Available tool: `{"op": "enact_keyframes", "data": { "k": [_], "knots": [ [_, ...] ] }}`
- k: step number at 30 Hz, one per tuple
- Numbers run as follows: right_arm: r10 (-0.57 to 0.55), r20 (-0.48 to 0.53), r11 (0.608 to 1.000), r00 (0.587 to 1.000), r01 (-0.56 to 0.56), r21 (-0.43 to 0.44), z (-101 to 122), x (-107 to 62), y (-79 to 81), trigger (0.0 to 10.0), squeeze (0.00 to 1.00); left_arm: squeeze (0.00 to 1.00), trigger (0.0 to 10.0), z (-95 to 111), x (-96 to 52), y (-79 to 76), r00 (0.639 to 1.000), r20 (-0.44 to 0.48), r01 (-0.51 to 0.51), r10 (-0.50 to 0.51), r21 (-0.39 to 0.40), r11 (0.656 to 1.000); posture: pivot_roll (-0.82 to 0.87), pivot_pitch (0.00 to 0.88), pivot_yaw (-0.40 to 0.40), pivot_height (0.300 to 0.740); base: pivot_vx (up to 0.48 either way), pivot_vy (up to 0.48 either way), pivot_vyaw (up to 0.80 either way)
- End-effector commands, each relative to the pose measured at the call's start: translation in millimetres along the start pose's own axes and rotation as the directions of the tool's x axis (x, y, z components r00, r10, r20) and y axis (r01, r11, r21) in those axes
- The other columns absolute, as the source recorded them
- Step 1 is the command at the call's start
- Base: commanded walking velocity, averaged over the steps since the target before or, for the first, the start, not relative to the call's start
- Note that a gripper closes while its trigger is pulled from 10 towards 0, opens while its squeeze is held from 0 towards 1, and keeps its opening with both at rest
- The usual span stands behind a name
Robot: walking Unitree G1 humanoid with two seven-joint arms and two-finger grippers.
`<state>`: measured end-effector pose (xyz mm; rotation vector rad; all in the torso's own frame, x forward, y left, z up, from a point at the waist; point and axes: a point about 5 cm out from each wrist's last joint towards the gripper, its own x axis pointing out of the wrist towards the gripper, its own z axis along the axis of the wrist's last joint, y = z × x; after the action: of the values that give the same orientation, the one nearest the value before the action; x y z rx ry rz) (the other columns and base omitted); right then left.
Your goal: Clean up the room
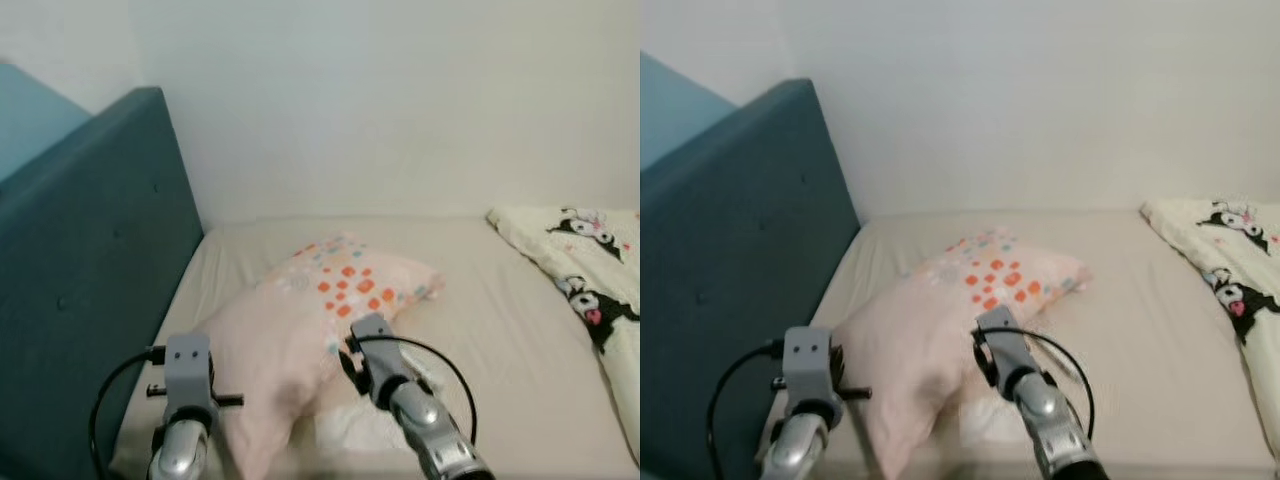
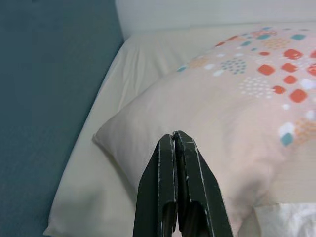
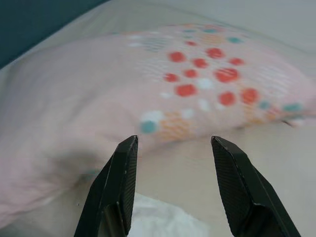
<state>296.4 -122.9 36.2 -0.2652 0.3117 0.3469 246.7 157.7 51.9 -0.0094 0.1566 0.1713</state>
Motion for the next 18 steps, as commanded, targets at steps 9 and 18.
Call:
{"op": "enact_keyframes", "data": {
  "k": [9, 18],
  "knots": [
    [0.025, 0.003, 1.000, 1.000, -0.025, 0.004, 0.9, 1.7, 8.9, 10.0, 0.00, 0.00, 10.0, -0.6, 0.9, 4.8, 0.998, 0.003, -0.064, 0.064, 0.041, 0.997, -0.02, 0.000, 0.009, 0.740, 0.000, 0.104, 0.00],
    [-0.014, -0.005, 0.999, 1.000, 0.015, 0.028, 1.7, 2.9, 3.7, 10.0, 0.00, 0.00, 10.0, -0.1, 0.6, -2.0, 1.000, -0.004, -0.013, 0.013, 0.022, 1.000, -0.02, 0.001, 0.008, 0.740, 0.000, 0.000, 0.00]
  ]
}}
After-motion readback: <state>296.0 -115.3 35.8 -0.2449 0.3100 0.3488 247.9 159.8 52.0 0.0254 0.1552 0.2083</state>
